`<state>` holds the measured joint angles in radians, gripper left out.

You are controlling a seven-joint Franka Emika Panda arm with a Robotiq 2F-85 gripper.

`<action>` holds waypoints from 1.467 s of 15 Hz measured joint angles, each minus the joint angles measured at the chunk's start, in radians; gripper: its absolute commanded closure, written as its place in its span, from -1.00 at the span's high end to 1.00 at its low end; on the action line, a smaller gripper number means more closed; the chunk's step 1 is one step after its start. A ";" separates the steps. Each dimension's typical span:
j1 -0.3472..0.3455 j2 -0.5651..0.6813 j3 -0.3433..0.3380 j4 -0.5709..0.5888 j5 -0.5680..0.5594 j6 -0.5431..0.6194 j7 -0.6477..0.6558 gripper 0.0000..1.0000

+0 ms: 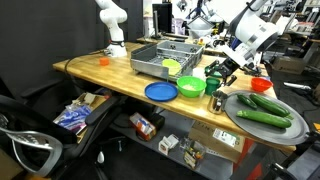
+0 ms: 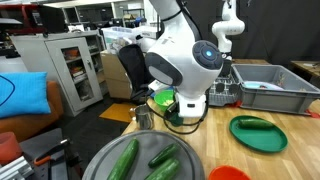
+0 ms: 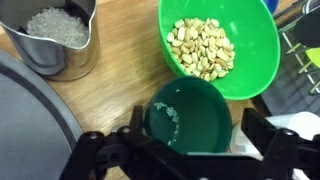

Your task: Pick up the green cup from the table and pour its contents in the silver cup.

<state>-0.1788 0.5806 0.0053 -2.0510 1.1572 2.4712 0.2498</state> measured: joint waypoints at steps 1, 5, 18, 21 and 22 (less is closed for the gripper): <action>0.002 -0.012 -0.001 -0.005 0.007 0.000 -0.009 1.00; 0.017 -0.082 -0.011 -0.048 0.017 0.002 -0.032 1.00; 0.126 -0.352 -0.021 -0.289 0.018 0.062 -0.061 1.00; 0.127 -0.363 -0.025 -0.301 0.018 0.070 -0.066 1.00; 0.127 -0.363 -0.025 -0.301 0.018 0.071 -0.067 1.00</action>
<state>-0.0514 0.2181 -0.0200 -2.3522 1.1752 2.5418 0.1824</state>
